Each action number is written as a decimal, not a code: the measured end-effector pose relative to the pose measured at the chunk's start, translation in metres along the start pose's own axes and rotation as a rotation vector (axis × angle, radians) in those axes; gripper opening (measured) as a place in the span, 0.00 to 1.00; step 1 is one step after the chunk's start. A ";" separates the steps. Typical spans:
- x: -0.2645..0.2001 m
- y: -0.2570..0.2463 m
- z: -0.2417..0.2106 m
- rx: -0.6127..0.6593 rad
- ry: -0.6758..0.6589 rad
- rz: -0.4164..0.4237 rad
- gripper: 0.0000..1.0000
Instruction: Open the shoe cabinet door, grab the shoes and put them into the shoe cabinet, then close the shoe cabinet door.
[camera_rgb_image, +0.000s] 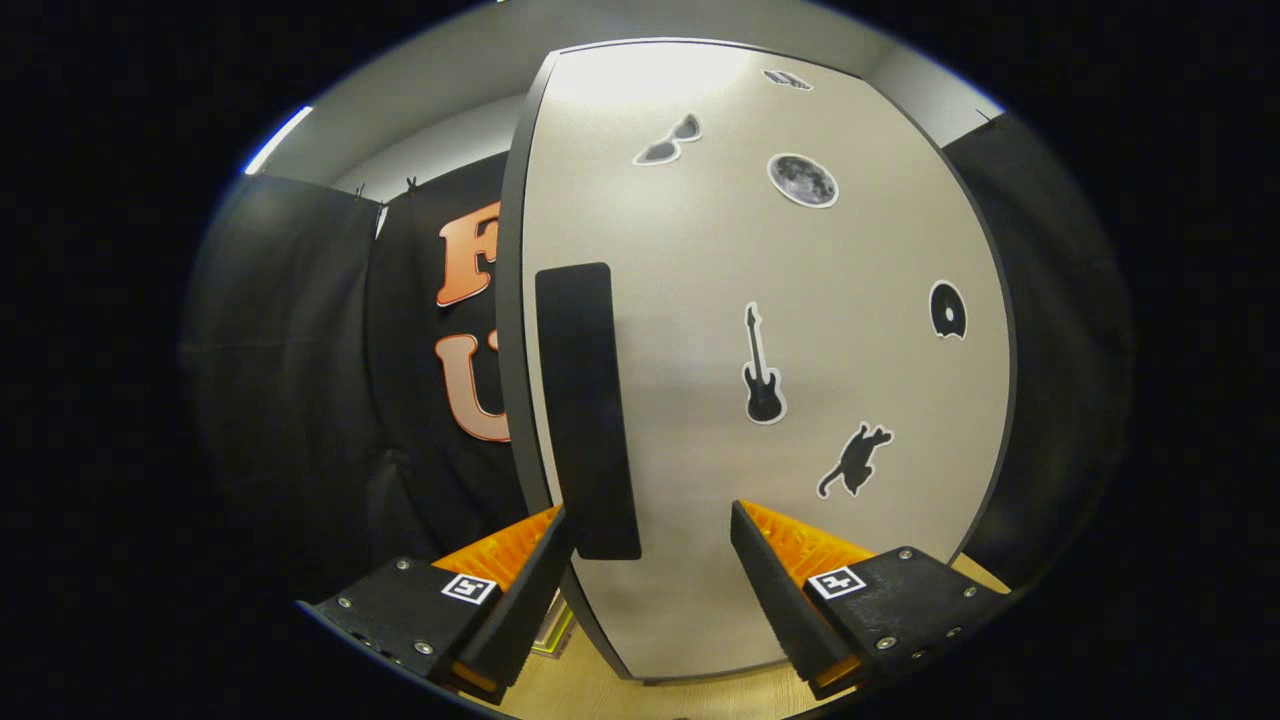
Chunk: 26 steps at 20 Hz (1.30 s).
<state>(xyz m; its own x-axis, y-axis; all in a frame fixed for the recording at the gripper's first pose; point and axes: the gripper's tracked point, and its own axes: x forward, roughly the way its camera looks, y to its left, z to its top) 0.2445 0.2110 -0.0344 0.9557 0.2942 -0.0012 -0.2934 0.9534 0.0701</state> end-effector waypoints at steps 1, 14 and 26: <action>-0.008 -0.002 0.003 -0.008 -0.005 -0.009 0.97; -0.129 -0.055 0.026 0.008 0.004 -0.138 0.97; -0.214 -0.091 0.048 -0.041 -0.023 -0.239 0.97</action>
<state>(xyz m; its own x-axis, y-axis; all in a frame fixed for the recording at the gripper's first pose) 0.0676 0.0584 0.0069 0.9983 0.0583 0.0097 -0.0586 0.9978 0.0301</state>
